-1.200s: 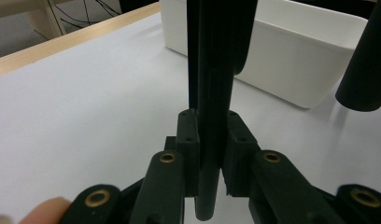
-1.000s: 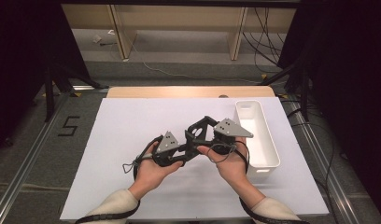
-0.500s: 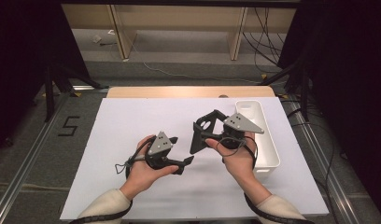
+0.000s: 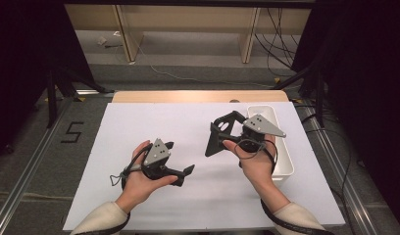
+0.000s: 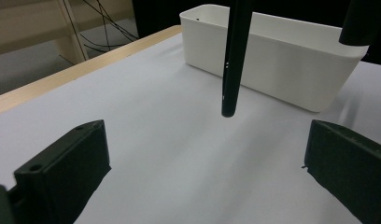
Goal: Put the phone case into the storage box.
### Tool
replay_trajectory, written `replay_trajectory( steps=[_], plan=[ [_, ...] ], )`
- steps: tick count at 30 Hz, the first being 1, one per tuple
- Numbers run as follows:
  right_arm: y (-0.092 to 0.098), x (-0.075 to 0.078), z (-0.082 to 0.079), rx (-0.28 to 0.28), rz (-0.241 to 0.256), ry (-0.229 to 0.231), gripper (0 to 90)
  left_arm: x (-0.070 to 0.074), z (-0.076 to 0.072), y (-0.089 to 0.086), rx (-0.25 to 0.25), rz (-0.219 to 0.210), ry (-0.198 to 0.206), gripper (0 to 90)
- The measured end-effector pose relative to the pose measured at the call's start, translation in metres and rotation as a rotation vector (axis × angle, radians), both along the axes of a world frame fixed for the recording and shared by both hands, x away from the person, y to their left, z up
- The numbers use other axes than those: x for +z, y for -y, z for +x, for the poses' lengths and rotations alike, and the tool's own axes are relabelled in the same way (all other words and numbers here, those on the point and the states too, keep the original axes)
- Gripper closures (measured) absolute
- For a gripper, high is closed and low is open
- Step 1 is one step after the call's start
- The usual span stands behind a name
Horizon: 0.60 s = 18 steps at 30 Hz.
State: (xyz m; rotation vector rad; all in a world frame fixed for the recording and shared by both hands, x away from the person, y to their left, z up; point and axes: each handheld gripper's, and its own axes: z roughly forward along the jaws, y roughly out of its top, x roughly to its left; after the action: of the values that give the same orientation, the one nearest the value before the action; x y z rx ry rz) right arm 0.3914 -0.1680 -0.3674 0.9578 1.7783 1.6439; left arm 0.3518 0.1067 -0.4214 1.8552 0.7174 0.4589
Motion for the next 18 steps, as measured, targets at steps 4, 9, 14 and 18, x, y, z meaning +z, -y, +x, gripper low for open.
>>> replay_trajectory(
  steps=[4, 9, 14, 18],
  plan=[
    [0.004, 0.002, 0.001, -0.014, 0.006, 0.003, 14.8, -0.001, -0.001, -0.005, 0.009, 0.000, 0.004, 0.0],
    [0.011, 0.006, 0.003, -0.036, 0.012, 0.006, 14.8, -0.001, -0.003, -0.009, 0.018, -0.006, 0.006, 0.0],
    [0.017, 0.008, 0.004, -0.053, 0.018, 0.009, 14.8, -0.001, -0.005, -0.013, 0.024, -0.007, 0.008, 0.0],
    [0.021, 0.010, 0.006, -0.067, 0.019, 0.010, 14.8, -0.002, -0.006, -0.016, 0.030, -0.010, 0.008, 0.0]
  ],
)
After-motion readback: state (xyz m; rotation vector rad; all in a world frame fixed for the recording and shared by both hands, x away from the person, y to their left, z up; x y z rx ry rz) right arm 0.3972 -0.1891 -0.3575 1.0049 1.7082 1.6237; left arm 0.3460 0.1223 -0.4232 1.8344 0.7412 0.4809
